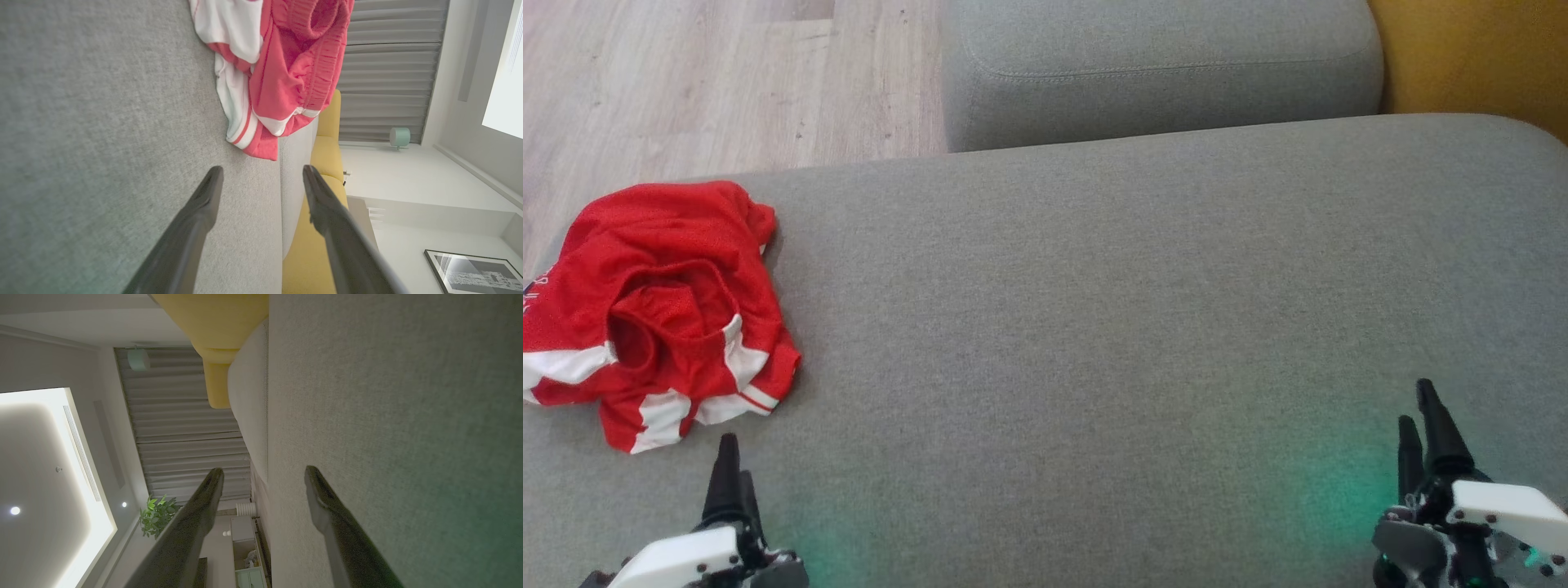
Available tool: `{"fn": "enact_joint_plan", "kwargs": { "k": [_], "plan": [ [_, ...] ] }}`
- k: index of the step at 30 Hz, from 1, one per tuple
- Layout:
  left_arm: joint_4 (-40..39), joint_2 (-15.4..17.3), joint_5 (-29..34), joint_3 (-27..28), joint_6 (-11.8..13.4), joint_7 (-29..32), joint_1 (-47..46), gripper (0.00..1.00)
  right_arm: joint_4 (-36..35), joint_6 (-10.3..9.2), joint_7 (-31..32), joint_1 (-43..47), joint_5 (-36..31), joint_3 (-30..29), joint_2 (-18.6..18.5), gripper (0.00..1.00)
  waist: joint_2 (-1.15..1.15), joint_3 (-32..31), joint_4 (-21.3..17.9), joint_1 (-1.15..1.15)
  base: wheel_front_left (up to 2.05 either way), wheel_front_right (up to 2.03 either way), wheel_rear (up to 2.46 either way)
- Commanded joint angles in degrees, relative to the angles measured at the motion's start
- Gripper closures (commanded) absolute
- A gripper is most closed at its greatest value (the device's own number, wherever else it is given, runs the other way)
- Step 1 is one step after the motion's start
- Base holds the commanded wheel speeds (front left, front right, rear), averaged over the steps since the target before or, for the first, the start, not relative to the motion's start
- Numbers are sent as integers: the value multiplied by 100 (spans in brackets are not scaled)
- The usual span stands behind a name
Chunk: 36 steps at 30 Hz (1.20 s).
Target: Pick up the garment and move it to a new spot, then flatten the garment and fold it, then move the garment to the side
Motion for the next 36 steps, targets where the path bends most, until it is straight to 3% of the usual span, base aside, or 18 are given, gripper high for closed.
{"fn": "enact_joint_plan", "kwargs": {
  "k": [1,36],
  "plan": [
    [-228,28,111,-13,-4,-55,-242,0,-217,5,-68,-275,-94,84,-45,0,0,-2,-1,0,0,0,0],
    [-800,37,3136,-464,326,-660,-106,0,-403,18,-679,-453,-3214,951,-38,0,0,-52,-2,0,0,0,0]
  ]
}}
